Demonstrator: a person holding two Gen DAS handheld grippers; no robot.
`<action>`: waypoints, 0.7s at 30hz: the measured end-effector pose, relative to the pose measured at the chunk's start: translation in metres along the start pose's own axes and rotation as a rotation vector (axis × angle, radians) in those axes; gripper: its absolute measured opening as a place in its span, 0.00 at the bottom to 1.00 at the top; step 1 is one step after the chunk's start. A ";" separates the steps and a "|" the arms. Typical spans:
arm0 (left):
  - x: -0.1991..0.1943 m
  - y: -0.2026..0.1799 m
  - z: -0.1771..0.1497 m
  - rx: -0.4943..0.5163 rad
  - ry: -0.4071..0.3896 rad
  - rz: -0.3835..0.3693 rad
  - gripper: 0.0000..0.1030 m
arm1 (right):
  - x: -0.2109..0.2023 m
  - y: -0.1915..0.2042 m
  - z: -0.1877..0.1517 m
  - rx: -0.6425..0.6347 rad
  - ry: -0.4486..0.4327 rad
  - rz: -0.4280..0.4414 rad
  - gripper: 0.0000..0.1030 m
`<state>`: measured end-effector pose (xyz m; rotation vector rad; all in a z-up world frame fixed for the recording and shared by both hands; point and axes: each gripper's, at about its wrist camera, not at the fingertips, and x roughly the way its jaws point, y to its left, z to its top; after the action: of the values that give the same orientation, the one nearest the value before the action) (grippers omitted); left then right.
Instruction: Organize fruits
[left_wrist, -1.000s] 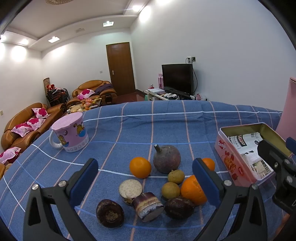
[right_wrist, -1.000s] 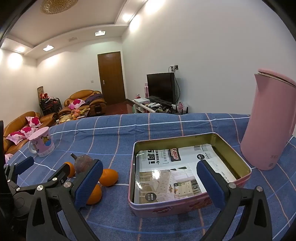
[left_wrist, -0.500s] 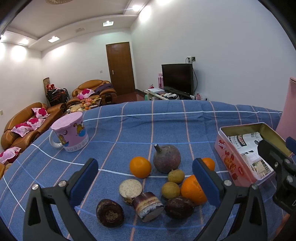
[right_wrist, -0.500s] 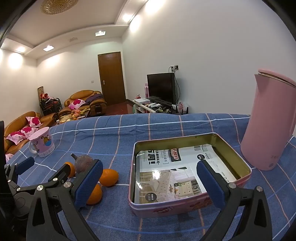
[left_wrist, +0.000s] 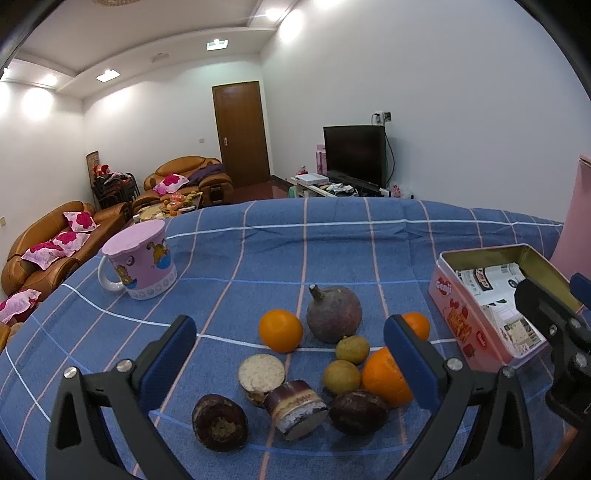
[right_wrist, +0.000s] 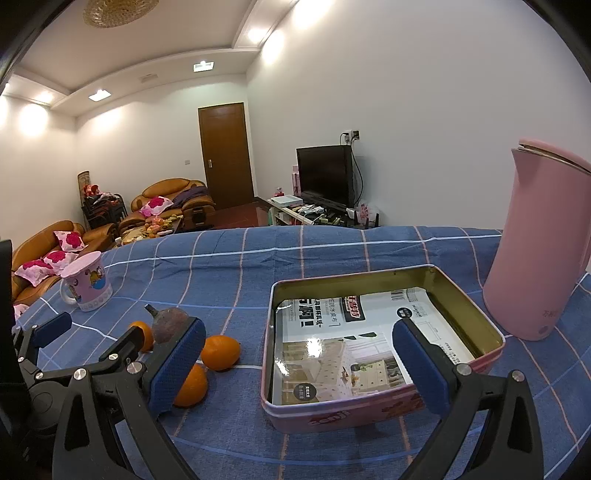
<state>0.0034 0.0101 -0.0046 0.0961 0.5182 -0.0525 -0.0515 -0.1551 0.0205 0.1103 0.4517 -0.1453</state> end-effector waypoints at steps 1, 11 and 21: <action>0.000 0.000 0.000 -0.001 0.001 0.000 1.00 | 0.000 0.000 0.000 0.001 0.000 0.003 0.99; -0.002 0.025 0.000 -0.002 0.010 0.084 1.00 | -0.002 0.001 -0.003 -0.018 0.006 0.038 0.98; -0.004 0.092 -0.019 -0.115 0.087 0.130 1.00 | 0.019 0.020 -0.013 -0.043 0.153 0.244 0.60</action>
<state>-0.0031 0.1037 -0.0117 0.0194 0.5998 0.1087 -0.0370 -0.1358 0.0022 0.1336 0.5894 0.1137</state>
